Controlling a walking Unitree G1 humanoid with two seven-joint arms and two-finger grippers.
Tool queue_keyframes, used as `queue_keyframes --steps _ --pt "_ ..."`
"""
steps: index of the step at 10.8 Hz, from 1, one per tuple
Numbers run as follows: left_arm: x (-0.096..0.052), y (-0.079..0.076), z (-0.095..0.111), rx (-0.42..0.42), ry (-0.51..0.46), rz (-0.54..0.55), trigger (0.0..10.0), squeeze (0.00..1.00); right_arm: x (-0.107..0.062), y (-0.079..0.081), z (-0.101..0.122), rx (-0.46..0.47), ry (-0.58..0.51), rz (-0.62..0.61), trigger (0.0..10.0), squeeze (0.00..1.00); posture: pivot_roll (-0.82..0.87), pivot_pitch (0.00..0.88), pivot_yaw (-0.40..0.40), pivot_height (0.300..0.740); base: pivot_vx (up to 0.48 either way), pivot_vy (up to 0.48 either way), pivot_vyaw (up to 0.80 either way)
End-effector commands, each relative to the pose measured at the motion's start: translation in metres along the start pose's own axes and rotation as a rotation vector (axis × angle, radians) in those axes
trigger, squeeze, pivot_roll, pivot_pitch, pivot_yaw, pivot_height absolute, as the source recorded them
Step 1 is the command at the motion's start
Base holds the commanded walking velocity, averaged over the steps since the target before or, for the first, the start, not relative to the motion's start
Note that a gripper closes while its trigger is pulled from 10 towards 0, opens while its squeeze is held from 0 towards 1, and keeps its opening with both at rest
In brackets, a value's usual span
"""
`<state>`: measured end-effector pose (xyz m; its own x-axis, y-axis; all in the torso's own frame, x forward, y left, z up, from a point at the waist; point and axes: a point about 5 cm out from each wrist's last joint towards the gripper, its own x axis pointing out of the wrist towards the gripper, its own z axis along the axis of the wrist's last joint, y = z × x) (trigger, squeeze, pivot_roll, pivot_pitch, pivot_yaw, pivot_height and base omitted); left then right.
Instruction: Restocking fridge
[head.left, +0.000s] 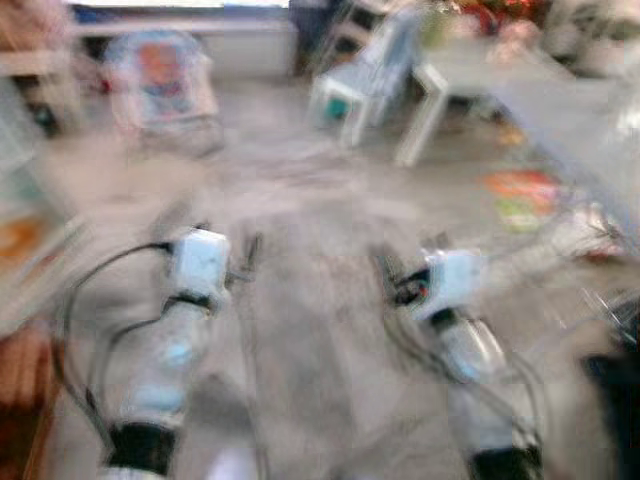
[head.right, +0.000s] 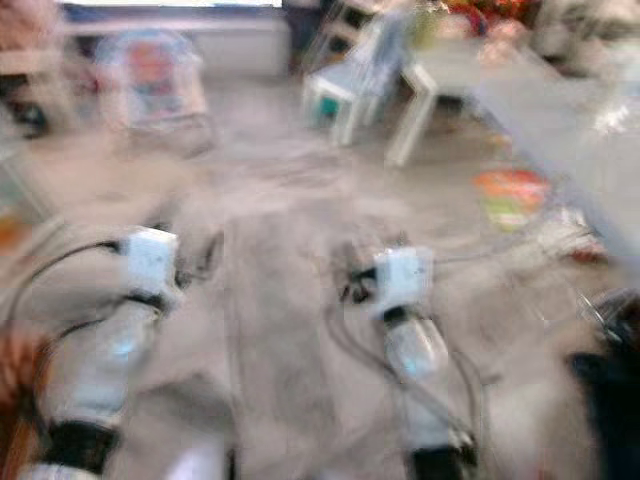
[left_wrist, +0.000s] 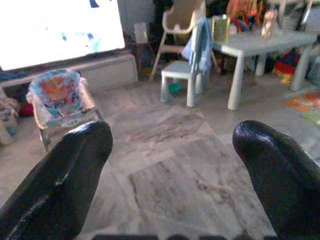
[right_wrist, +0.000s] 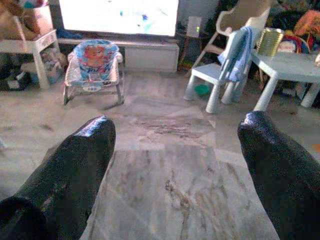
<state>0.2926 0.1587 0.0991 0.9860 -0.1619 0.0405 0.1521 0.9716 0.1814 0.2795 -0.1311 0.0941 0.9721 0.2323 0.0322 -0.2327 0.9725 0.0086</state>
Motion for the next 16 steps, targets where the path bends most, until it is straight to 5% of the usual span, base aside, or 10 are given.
queue_keyframes --steps 1,6,11,13,16 --pt "0.003 -0.01 0.008 0.004 -0.027 -0.026 10.0 0.0 0.0 -0.01 0.005 -0.023 -0.01 -0.033 10.0 0.0 0.13 0.105 -0.083 0.74 0.45 0.0 -0.8" --pt "-0.018 0.009 -0.007 -0.023 0.037 0.058 10.0 0.0 -0.001 -0.011 0.007 -0.026 -0.027 -0.056 10.0 0.0 0.12 0.101 -0.065 0.74 0.455 0.0 -0.8" --pt "-0.011 0.014 0.0 -0.04 0.009 0.113 10.0 0.0 -0.002 -0.017 0.012 -0.038 -0.065 -0.096 10.0 0.0 0.11 0.07 -0.062 0.74 0.48 0.0 -0.8" --pt "-0.019 0.033 -0.006 -0.068 0.036 0.257 10.0 0.0 -0.003 -0.026 0.022 -0.063 -0.111 -0.138 10.0 0.0 0.11 0.048 -0.056 0.74 0.48 0.0 0.0" --pt "-0.01 0.033 -0.003 -0.078 0.03 0.274 10.0 0.0 -0.003 -0.022 0.025 -0.075 -0.127 -0.132 10.0 0.0 0.1 0.035 -0.049 0.74 0.477 0.0 0.0"
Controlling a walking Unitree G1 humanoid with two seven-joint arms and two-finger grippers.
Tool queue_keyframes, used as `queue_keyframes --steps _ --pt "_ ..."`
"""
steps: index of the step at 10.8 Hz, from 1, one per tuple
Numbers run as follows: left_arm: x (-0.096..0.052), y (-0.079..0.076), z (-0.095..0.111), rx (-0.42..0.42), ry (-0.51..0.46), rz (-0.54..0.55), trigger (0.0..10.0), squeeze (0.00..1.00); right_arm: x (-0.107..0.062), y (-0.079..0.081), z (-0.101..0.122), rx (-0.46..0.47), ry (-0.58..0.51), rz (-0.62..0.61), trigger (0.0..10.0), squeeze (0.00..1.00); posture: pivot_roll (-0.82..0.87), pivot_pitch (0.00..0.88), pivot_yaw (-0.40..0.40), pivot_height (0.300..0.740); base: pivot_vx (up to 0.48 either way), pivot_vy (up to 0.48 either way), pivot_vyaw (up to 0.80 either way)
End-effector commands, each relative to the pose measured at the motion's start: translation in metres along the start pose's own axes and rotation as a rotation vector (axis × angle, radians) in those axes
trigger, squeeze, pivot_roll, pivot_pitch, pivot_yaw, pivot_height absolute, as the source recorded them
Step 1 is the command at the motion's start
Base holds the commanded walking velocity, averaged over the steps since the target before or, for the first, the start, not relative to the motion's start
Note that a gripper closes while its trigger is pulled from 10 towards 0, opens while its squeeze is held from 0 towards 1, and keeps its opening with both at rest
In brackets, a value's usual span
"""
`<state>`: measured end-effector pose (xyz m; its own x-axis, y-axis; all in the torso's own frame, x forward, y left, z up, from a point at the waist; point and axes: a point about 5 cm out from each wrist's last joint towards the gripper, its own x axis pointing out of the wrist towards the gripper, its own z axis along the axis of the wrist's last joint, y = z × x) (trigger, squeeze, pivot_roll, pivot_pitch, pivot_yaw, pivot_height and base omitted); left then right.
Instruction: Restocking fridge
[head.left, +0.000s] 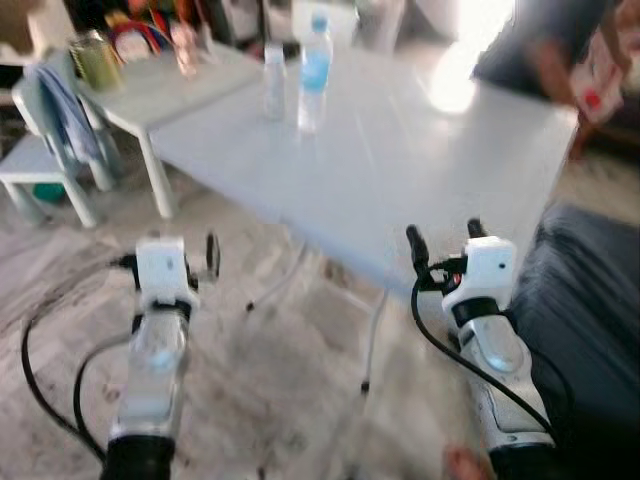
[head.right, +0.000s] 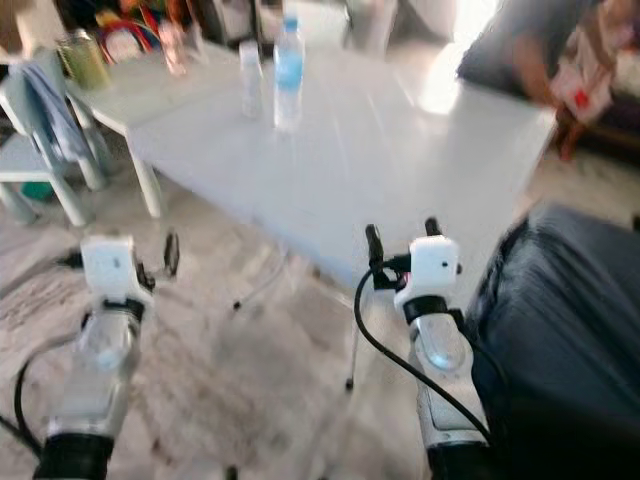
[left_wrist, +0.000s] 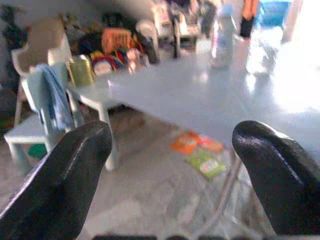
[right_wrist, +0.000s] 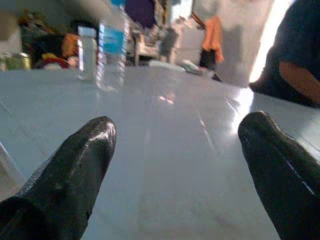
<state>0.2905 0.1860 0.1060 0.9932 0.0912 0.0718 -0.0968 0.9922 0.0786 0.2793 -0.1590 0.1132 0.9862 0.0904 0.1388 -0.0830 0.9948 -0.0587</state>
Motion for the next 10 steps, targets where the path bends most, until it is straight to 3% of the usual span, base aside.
queue_keyframes --steps 1,5,8,10 --pt "0.001 0.006 -0.003 -0.007 0.02 0.026 10.0 0.0 0.003 0.005 0.006 0.006 -0.026 0.011 10.0 0.0 0.1 0.035 -0.048 0.74 0.446 0.0 0.0" --pt "-0.002 0.0 -0.004 0.027 0.007 -0.004 10.0 0.0 0.001 0.004 0.005 -0.002 -0.021 0.012 10.0 0.0 0.1 0.04 -0.051 0.74 0.334 0.345 0.0" --pt "0.0 -0.004 -0.002 0.01 -0.004 -0.013 10.0 0.0 0.002 0.004 0.004 -0.006 -0.021 0.017 10.0 0.0 0.1 0.04 -0.052 0.74 0.333 0.346 -0.7" --pt "0.001 -0.008 -0.001 0.009 -0.011 -0.029 10.0 0.0 0.002 0.003 0.004 -0.01 -0.022 0.014 10.0 0.0 0.1 0.04 -0.051 0.74 0.332 0.347 0.0"
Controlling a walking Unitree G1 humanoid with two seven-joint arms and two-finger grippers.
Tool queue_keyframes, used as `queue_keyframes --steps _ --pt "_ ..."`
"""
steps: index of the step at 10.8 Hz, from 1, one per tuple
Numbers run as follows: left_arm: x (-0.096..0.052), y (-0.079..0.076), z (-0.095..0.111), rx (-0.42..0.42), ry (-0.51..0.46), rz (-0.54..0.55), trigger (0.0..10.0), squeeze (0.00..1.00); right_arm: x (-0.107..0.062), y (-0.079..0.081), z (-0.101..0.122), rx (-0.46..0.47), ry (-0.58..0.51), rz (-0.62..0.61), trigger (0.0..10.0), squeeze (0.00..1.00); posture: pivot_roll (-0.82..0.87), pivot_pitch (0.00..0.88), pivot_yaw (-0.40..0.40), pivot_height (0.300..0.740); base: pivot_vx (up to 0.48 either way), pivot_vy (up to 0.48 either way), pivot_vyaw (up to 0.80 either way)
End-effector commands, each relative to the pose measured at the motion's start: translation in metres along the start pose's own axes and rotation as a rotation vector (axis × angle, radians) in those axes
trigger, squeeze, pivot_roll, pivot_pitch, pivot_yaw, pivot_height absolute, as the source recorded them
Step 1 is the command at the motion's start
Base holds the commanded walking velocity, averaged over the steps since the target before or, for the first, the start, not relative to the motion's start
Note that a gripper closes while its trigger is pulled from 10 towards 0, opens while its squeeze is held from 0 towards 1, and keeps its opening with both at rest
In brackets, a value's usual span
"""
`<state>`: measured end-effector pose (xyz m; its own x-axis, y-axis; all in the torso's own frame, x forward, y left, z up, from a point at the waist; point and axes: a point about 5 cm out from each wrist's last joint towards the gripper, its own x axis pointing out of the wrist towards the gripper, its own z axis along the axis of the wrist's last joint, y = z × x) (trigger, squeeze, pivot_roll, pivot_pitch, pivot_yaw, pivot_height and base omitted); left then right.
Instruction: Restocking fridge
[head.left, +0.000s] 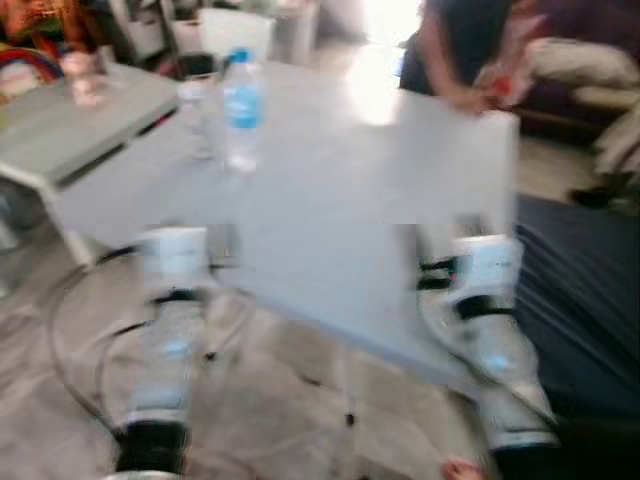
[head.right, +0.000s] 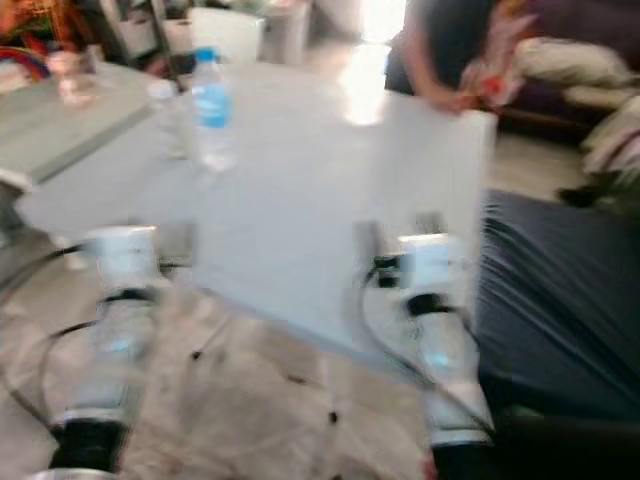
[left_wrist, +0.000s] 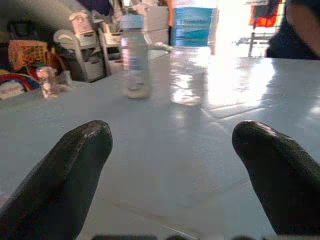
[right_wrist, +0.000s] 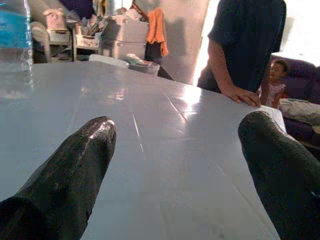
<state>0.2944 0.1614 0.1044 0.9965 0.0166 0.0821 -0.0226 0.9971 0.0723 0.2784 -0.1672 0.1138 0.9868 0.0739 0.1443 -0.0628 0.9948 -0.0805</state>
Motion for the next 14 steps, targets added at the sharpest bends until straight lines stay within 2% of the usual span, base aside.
queue_keyframes --steps 1,2,9,11,14 --pt "-0.002 0.016 -0.001 0.022 0.004 0.041 10.0 0.0 0.004 0.012 0.004 0.016 -0.017 0.033 10.0 0.0 0.1 0.04 -0.051 0.74 0.33 0.349 0.0" --pt "-0.001 0.015 -0.001 0.022 0.002 0.039 10.0 0.0 0.004 0.013 0.004 0.016 -0.016 0.035 10.0 0.0 0.1 0.04 -0.051 0.74 0.334 0.345 -0.66" --pt "-0.001 0.01 0.0 0.008 -0.002 0.029 10.0 0.0 0.005 0.015 0.004 0.008 -0.018 0.047 10.0 0.0 0.1 0.044 -0.054 0.74 0.276 0.392 0.0" --pt "0.001 0.004 0.0 -0.03 -0.002 0.013 10.0 0.0 0.006 0.014 0.003 0.003 -0.015 0.049 10.0 0.0 0.1 0.045 -0.055 0.74 0.268 0.398 0.0" --pt "-0.002 0.004 0.003 -0.02 -0.023 0.001 10.0 0.0 0.006 0.017 0.003 0.001 -0.014 0.055 10.0 0.0 0.1 0.051 -0.059 0.74 0.0 0.087 0.0"
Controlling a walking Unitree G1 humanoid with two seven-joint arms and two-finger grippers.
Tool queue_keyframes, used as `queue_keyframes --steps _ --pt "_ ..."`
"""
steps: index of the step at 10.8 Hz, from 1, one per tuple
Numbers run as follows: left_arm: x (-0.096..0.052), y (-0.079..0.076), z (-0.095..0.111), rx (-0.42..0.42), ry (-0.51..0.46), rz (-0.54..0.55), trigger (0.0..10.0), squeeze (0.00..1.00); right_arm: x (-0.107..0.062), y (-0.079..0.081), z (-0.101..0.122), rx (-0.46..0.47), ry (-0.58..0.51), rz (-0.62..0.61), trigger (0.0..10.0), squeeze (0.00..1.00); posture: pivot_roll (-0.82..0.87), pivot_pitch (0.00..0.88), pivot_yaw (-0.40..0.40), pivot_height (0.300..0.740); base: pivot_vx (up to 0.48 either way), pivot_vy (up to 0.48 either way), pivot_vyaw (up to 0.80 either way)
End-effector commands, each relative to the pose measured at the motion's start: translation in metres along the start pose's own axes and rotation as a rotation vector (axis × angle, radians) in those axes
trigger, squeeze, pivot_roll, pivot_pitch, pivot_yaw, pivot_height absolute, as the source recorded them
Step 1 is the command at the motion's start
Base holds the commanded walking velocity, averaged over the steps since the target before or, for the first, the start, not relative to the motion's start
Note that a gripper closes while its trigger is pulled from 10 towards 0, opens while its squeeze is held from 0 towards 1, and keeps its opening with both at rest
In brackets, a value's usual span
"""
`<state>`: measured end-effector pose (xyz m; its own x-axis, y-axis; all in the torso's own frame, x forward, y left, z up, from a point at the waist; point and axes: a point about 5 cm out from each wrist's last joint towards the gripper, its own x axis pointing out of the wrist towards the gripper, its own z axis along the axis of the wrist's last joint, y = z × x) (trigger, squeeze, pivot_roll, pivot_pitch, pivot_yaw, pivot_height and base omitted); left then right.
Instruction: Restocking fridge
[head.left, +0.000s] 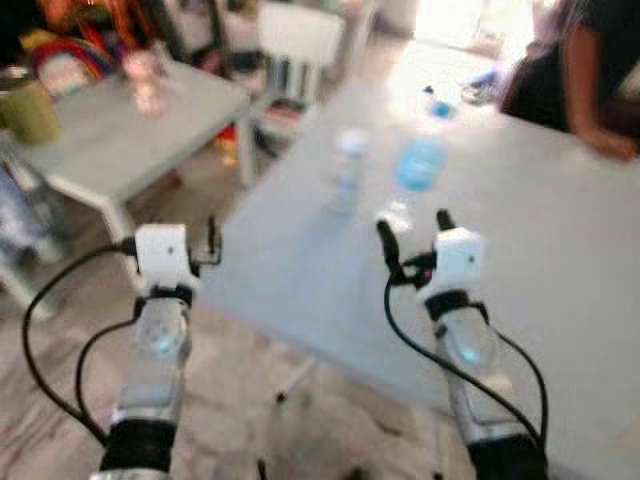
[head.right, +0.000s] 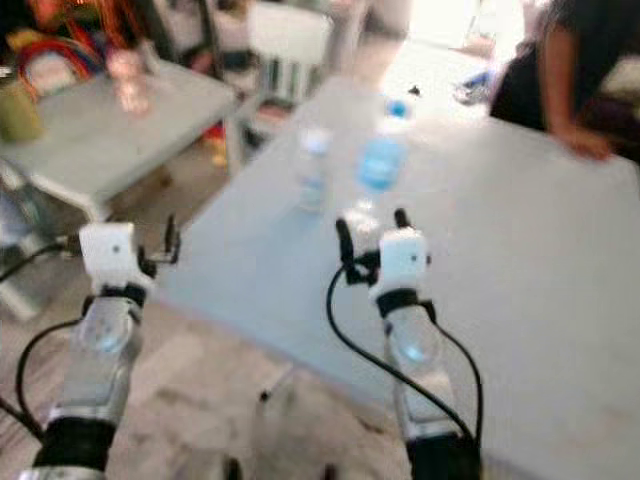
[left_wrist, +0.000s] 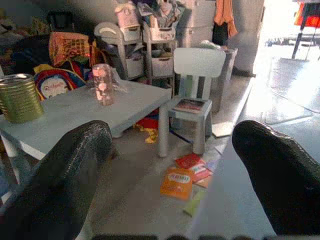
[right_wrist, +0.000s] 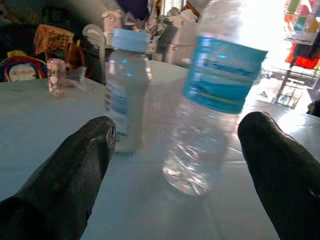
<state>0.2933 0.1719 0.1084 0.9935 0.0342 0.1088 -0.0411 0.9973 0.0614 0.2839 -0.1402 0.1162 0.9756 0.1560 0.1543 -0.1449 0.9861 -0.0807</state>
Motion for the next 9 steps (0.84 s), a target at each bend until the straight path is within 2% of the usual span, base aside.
queue_keyframes --steps 1,3,5,9 --pt "-0.003 -0.006 -0.001 -0.01 0.004 -0.018 10.0 0.0 0.0 -0.008 0.001 -0.016 -0.002 -0.018 10.0 0.0 0.11 0.054 -0.059 0.74 0.0 0.0 0.0" --pt "-0.005 -0.004 -0.001 -0.009 0.01 -0.014 10.0 0.0 0.007 -0.015 0.007 -0.025 -0.021 -0.021 10.0 0.0 0.11 0.064 -0.062 0.74 0.0 0.0 0.0" --pt "-0.01 -0.001 -0.003 -0.003 0.02 -0.005 10.0 0.0 0.026 -0.029 0.022 -0.061 -0.069 -0.028 10.0 0.0 0.12 0.079 -0.062 0.74 0.0 0.0 0.0" --pt "-0.011 0.003 0.001 0.01 0.017 -0.004 10.0 0.0 0.051 -0.042 0.047 -0.096 -0.156 -0.04 10.0 0.0 0.14 0.089 -0.047 0.74 0.0 0.0 0.0"
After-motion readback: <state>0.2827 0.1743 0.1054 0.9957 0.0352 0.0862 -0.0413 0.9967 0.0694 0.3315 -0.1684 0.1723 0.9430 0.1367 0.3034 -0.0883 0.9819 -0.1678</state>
